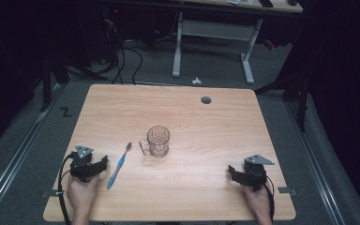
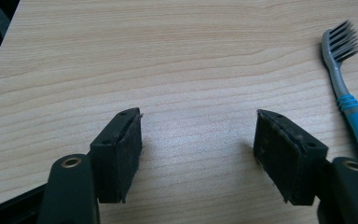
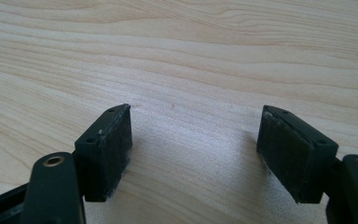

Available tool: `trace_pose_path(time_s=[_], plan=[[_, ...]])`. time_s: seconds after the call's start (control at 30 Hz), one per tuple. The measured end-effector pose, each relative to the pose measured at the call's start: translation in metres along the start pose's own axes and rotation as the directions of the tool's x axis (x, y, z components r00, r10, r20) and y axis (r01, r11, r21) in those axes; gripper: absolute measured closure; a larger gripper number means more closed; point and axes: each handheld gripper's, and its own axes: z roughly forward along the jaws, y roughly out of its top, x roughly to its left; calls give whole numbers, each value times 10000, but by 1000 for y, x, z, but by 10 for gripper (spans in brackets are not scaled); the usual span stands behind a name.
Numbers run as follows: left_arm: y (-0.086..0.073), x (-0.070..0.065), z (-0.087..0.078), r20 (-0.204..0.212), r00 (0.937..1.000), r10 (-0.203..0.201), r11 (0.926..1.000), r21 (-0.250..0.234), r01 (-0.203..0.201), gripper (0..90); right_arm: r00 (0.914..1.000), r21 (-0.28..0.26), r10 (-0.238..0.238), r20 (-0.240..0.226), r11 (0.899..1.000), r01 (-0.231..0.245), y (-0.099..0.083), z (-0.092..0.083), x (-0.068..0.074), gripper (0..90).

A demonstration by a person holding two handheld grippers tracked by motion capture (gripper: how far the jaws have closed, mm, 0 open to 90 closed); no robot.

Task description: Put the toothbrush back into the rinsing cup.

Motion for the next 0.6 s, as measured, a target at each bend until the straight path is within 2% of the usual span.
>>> trace_pose_path(time_s=[0.5,0.6], plan=[[1,-3,1,-41,10000,-40,10000,25,40,322,10000,15,46,12,10000,-46,0,-1,1,266],[1,-3,1,-17,10000,-15,10000,53,15,296,10000,12,15,-16,10000,-15,-1,-1,0,266]])
